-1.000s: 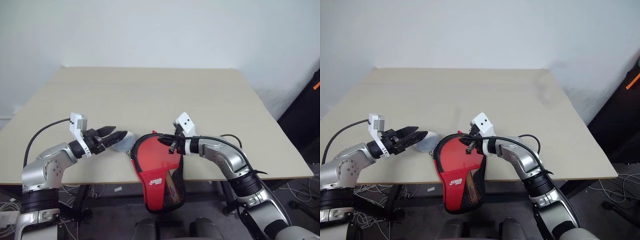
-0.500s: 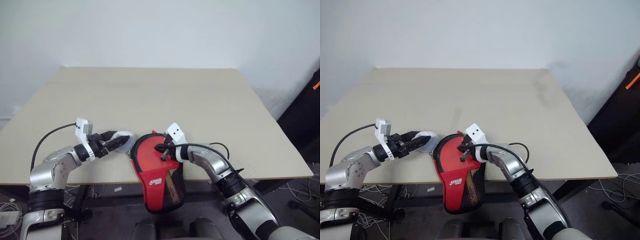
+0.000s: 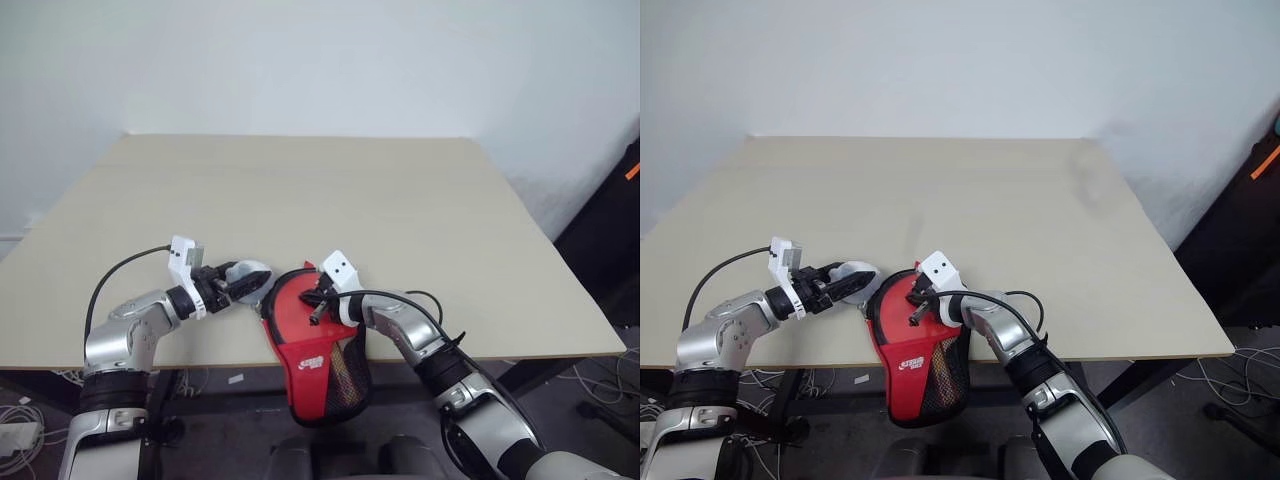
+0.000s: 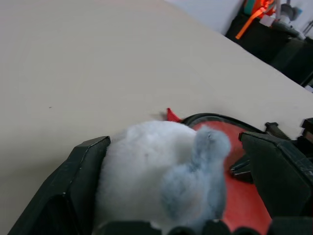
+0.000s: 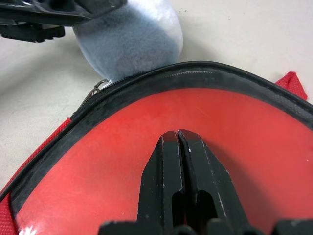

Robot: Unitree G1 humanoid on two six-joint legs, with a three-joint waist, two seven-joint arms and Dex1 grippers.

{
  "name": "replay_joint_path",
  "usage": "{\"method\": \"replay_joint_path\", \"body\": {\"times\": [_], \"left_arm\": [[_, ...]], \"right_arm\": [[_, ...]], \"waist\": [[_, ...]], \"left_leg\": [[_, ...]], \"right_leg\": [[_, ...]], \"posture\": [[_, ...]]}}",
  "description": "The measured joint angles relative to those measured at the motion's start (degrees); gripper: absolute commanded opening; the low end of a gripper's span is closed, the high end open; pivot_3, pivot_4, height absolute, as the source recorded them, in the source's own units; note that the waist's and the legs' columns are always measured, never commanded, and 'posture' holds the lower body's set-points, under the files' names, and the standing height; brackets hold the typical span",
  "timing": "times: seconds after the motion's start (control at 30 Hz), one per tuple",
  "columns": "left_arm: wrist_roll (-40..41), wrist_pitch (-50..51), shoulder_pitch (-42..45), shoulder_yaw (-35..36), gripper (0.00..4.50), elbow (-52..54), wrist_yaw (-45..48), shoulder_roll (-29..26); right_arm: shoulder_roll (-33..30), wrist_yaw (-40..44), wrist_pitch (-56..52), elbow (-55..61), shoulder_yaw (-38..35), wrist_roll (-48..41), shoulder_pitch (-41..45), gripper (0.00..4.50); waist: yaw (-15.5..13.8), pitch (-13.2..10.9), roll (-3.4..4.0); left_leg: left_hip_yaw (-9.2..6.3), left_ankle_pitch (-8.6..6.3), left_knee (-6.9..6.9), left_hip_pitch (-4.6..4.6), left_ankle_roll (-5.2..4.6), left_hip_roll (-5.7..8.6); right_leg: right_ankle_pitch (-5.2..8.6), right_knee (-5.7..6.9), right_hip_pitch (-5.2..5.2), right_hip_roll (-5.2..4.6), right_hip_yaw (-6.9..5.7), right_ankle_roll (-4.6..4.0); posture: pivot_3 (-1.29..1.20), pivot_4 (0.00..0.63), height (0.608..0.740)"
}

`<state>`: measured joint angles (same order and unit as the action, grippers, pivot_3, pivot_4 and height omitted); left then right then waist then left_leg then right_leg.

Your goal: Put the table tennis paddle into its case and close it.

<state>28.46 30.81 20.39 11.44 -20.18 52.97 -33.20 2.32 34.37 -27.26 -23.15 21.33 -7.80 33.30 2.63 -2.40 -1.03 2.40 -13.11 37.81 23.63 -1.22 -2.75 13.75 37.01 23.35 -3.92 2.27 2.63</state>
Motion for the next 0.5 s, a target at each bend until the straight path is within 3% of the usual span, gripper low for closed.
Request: {"method": "replay_joint_path", "body": {"times": [0.5], "left_arm": [[-1.82,-1.5,0.81,0.73,4.5,-5.43,-0.35,-0.15]], "right_arm": [[0.19,-0.01,-0.42,0.03,-0.34,0.08,-0.01,0.04]], "waist": [[0.01,0.0,0.0]], "left_leg": [[-0.01,-0.01,-0.01,0.0,0.02,0.0]], "right_leg": [[0.0,0.01,0.01,0.0,0.0,0.0]], "posture": [[0.0,0.0,0.74]]}}
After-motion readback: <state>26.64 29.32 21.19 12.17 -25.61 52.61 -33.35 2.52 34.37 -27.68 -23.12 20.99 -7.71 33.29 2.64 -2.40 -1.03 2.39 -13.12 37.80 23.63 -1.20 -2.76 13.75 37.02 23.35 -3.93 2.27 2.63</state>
